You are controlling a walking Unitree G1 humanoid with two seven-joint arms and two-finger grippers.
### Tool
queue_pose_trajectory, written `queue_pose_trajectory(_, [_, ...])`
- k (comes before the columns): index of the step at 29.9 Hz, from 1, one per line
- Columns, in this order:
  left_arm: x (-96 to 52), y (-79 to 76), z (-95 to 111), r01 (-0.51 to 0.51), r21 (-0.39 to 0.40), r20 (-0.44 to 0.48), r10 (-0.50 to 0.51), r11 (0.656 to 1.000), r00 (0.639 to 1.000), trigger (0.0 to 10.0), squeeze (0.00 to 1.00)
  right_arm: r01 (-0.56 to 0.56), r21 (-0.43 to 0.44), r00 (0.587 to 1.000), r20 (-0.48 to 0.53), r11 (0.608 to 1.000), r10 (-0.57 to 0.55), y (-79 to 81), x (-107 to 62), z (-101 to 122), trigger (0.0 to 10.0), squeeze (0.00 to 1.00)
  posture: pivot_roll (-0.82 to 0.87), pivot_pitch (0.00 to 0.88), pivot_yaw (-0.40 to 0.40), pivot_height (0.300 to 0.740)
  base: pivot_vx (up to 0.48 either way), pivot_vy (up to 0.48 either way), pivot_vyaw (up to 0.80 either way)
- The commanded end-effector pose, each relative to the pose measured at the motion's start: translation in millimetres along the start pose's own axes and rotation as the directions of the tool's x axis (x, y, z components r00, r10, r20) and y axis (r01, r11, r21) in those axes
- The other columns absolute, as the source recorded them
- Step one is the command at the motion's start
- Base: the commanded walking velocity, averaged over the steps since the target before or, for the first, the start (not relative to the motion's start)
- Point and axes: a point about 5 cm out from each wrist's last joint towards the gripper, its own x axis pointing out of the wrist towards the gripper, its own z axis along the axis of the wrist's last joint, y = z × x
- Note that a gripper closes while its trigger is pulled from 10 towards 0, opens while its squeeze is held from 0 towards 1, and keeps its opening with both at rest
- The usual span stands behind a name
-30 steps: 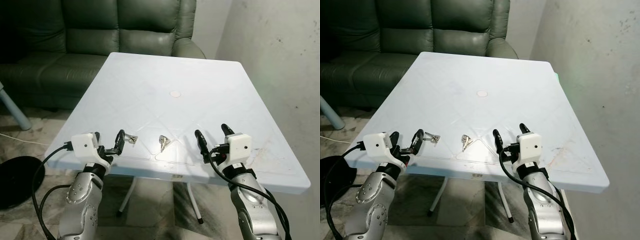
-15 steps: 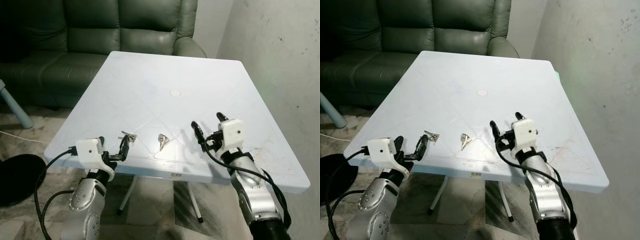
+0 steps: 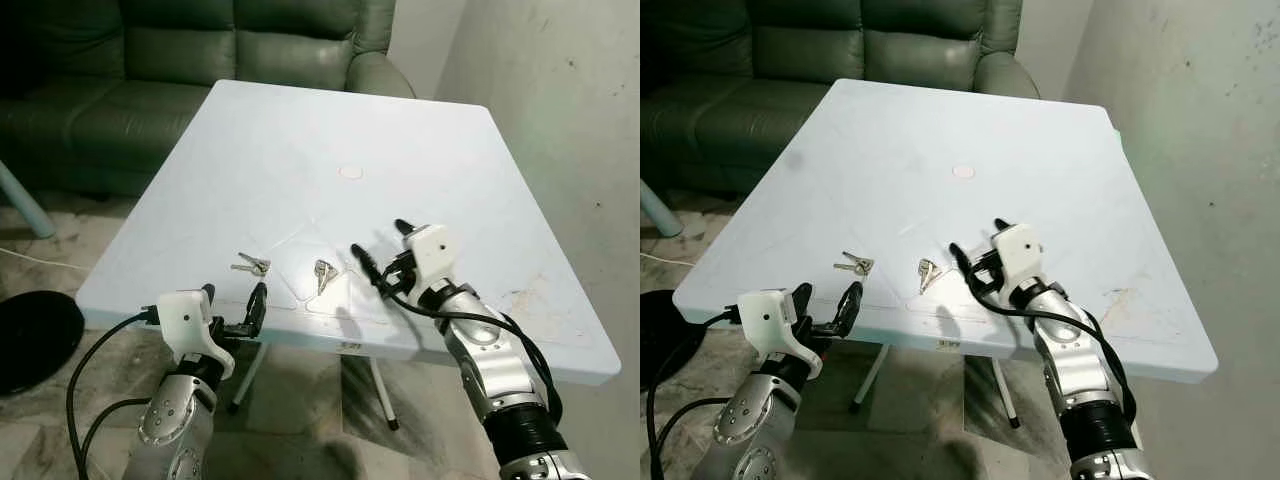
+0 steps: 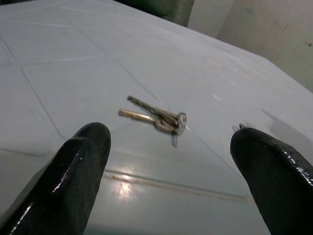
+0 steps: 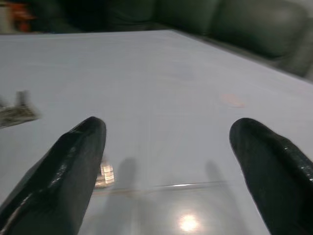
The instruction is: Hang keys on a hook
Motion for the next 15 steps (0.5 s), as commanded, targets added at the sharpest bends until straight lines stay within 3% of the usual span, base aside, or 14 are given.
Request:
queue_pose_trajectory(1, [-2.3, -3.8, 2.1, 0.006, 0.007, -0.002, -0.006, 1.0, 1.0, 10.0, 0.0, -0.033, 0.021, 0.999, -0.005, 0.999, 0.033, 5.3, -0.1, -0.3, 10.0, 0.0, 0.1, 0.145, -0.087, 0.74, 0.0, 0.0, 0.0])
queue_pose_trajectory(7, [-8.7, -6.8, -1.1, 0.005, 0.005, -0.028, -0.005, 1.0, 1.0, 10.0, 0.0, -0.091, 0.034, 0.996, 0.001, 0.995, 0.091, 23.5, 5.4, 0.5, 10.0, 0.0, 0.1, 0.166, -0.087, 0.74, 0.0, 0.0, 0.0])
queue_pose_trajectory(15, [-11.0, -6.3, -0.9, 0.002, 0.0, -0.042, -0.002, 1.0, 0.999, 10.0, 0.0, -0.088, 0.066, 0.996, -0.009, 0.994, 0.089, 31.2, 8.2, 0.7, 10.0, 0.0, 0.1, 0.175, -0.085, 0.74, 0.0, 0.0, 0.0])
